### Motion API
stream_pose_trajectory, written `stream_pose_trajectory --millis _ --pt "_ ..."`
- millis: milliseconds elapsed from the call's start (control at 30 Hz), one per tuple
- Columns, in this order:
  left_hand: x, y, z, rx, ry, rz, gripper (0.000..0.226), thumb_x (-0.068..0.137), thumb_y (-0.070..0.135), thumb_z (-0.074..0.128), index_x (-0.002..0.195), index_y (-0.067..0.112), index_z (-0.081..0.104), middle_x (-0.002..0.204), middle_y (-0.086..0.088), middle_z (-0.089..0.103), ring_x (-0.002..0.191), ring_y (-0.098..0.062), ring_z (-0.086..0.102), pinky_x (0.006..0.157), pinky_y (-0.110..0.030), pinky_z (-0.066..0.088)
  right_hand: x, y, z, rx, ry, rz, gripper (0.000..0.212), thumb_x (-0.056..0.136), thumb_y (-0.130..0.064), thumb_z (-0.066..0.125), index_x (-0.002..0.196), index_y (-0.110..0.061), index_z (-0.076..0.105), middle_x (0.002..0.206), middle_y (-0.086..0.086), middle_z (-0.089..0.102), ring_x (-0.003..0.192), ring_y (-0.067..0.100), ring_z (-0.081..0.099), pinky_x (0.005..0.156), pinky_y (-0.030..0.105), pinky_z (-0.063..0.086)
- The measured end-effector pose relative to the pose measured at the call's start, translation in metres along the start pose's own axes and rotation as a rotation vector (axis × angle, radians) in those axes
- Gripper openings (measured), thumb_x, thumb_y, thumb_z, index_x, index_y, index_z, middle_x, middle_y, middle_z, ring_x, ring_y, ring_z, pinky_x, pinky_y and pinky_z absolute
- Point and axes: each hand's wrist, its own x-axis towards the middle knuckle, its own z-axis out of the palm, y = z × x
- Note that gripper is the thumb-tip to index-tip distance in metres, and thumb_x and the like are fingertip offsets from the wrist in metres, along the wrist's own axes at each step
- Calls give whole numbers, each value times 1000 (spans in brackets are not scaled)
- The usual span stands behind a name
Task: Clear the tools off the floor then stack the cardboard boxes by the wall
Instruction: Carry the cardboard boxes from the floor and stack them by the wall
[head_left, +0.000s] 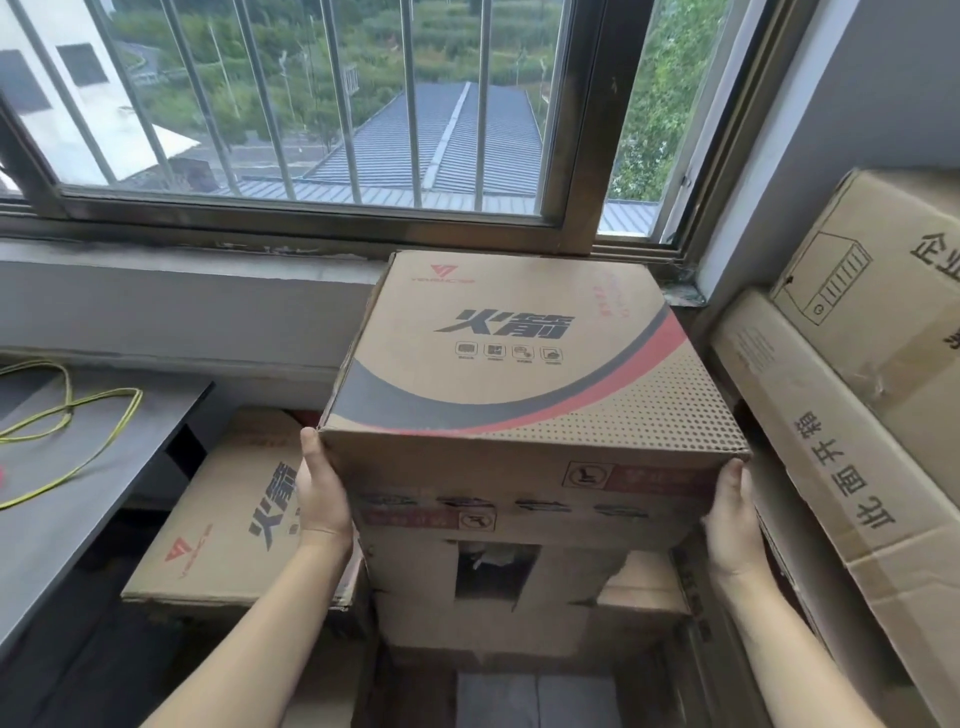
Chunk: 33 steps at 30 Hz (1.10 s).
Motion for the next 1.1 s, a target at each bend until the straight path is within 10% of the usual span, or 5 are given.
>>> stream_pose_trajectory --millis 100,267,633,1100 --pt "-8 2 -10 -44 -74 14 46 102 44 18 104 25 60 101 10 63 100 -7 58 79 -14 47 -16 -5 -5 33 -8 13 101 64 -88 41 145 -30 25 142 -8 37 134 16 35 110 42 29" --pt "-26 3 -36 94 -151 164 37 100 43 28 131 29 44 127 5 52 121 -9 47 103 -28 33 -57 2 -20 -88 29 -84 59 94 -41 39 148 -28 20 153 -2 26 133 4 28 105 25 22" --pt "-115 -47 -119 508 -653 225 41 74 51 54 113 63 53 114 21 65 109 -3 61 94 -15 45 -191 44 -31 -457 -354 8 66 60 -93 28 123 -76 18 133 -44 30 125 -22 25 99 14 26" --pt "-142 -69 -131 570 -1367 256 42 74 48 53 114 61 54 109 19 67 106 -6 63 90 -15 47 -418 70 -7 -315 328 268 43 73 -67 45 113 -77 33 127 -42 40 115 -21 41 89 -4 26"
